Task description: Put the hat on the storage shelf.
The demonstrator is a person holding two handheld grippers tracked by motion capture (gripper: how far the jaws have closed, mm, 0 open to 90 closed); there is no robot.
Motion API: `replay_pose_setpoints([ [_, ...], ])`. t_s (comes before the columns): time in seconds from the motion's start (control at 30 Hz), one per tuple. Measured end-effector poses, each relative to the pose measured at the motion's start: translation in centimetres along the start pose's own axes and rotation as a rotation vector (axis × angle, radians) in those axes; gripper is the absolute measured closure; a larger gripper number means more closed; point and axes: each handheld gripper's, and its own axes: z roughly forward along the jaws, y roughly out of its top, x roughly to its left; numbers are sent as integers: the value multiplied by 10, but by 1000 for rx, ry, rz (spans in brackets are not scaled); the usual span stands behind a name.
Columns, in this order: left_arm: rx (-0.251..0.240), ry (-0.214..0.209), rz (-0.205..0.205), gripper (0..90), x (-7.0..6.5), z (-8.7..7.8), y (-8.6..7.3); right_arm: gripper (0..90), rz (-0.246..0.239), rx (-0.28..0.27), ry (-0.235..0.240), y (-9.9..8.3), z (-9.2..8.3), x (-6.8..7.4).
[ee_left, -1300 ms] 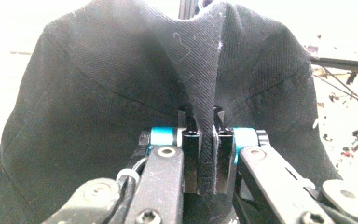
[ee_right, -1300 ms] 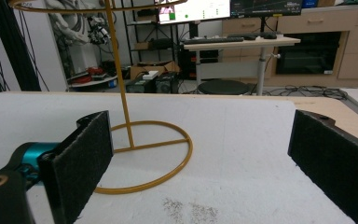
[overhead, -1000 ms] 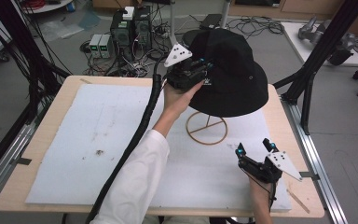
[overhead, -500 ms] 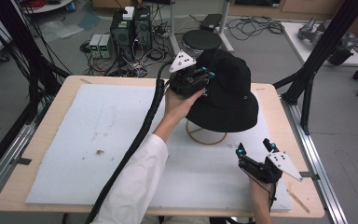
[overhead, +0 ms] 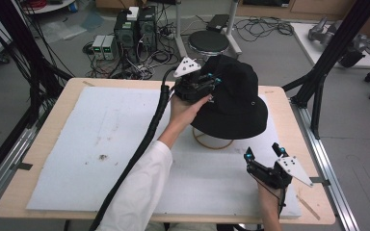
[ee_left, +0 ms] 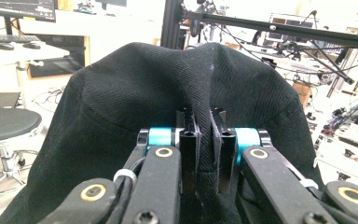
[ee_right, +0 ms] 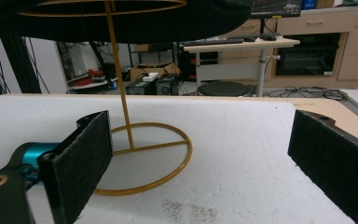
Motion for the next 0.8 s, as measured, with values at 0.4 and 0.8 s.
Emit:
replay_pose_setpoints([
  [0.4,-21,2,-34,592,4,-9,-4,58,-1,1,0,0,0,0],
  [0.8,-47,23,-33,490,12,-31,-6,58,5,3,2,0,0,1],
])
